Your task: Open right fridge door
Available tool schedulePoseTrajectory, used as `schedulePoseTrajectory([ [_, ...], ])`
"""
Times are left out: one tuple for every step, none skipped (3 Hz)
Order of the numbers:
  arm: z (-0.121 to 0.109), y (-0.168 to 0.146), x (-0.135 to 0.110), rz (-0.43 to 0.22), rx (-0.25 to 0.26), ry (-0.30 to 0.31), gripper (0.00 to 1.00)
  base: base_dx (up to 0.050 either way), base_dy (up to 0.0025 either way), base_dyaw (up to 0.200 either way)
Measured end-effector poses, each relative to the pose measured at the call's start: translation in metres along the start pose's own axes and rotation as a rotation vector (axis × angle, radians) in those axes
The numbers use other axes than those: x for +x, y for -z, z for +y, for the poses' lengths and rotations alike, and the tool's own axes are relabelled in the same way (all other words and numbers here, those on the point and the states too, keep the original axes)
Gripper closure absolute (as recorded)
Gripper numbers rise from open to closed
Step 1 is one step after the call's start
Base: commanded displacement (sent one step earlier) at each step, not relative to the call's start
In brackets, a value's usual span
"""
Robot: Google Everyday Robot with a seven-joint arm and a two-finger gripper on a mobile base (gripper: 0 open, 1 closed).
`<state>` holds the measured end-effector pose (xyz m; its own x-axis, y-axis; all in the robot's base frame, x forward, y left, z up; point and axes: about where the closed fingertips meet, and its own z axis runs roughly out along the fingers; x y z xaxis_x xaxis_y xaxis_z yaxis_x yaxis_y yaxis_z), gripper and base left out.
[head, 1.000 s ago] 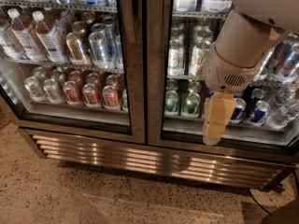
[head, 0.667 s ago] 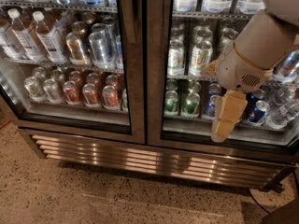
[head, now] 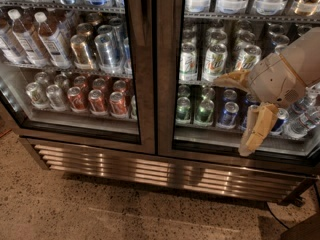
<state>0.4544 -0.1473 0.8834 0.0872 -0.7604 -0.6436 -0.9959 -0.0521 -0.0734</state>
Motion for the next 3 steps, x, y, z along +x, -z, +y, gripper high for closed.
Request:
schedulePoseTrajectory([
  [0.0000,0.0000,0.0000,0.000,0.000,0.000,0.00,0.000,0.00000,0.000],
  [-0.0048,0.0027,0.0028,-0.056,0.035,-0.037,0.00,0.000,0.00000,0.000],
  [-0.0093,0.0096,0.0066,-0.146,0.116,-0.105,0.00,0.000,0.00000,0.000],
])
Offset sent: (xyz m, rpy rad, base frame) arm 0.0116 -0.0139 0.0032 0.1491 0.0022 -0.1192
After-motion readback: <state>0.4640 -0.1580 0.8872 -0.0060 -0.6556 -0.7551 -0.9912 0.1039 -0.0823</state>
